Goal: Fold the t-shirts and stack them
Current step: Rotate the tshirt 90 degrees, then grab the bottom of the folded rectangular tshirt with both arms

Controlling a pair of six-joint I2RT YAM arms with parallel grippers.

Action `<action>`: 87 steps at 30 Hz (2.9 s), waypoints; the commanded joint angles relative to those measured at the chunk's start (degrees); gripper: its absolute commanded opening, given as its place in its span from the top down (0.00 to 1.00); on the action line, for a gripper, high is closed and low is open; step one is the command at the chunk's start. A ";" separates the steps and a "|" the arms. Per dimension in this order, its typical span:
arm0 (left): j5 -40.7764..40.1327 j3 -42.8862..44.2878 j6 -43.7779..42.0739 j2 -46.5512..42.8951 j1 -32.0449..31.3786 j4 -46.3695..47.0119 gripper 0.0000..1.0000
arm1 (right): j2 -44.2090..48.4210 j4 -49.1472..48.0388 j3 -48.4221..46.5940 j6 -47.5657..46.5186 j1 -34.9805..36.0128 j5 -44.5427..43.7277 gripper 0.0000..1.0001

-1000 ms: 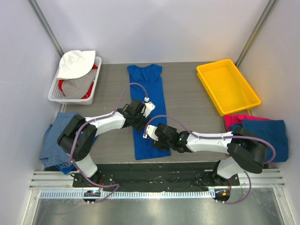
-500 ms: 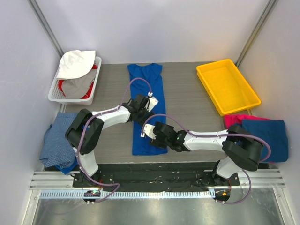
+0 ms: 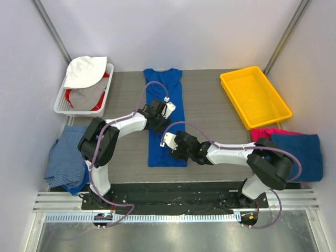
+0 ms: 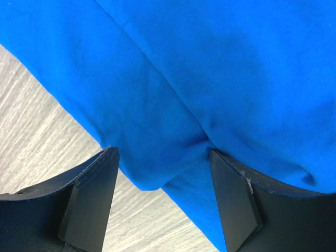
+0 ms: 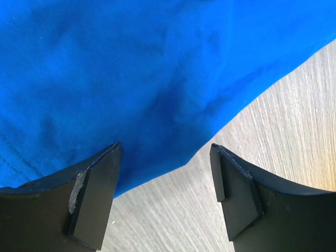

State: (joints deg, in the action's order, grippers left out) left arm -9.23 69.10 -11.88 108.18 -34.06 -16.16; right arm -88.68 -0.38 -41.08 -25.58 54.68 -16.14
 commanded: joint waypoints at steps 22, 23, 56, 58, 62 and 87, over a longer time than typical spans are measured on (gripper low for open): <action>-0.61 6.14 -1.48 -7.36 1.99 -8.62 0.25 | 2.55 10.13 -8.66 0.62 -3.00 2.61 0.22; -0.44 5.44 -1.48 -9.63 1.72 -8.97 0.24 | 3.33 10.83 -9.36 0.80 -2.73 2.35 0.21; 30.24 -14.96 6.86 -25.30 -3.73 -13.90 0.33 | 13.45 20.77 -1.37 8.26 2.54 10.69 0.29; 28.58 -16.62 10.45 -24.60 -3.64 -11.44 0.34 | 12.75 19.81 -1.46 8.97 2.45 9.47 0.30; 28.56 -18.56 11.53 -24.42 -0.93 -10.38 0.34 | 11.87 18.84 -1.64 10.11 1.49 8.85 0.30; 28.66 -20.06 20.49 -19.24 1.46 -11.52 0.36 | 9.67 17.26 -1.19 9.50 -0.18 8.49 0.30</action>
State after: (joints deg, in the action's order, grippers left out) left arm 18.39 48.40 6.66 88.58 -32.97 -28.47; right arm -78.78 19.25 -42.15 -16.32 54.72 -7.57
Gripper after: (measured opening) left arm 0.645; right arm 0.704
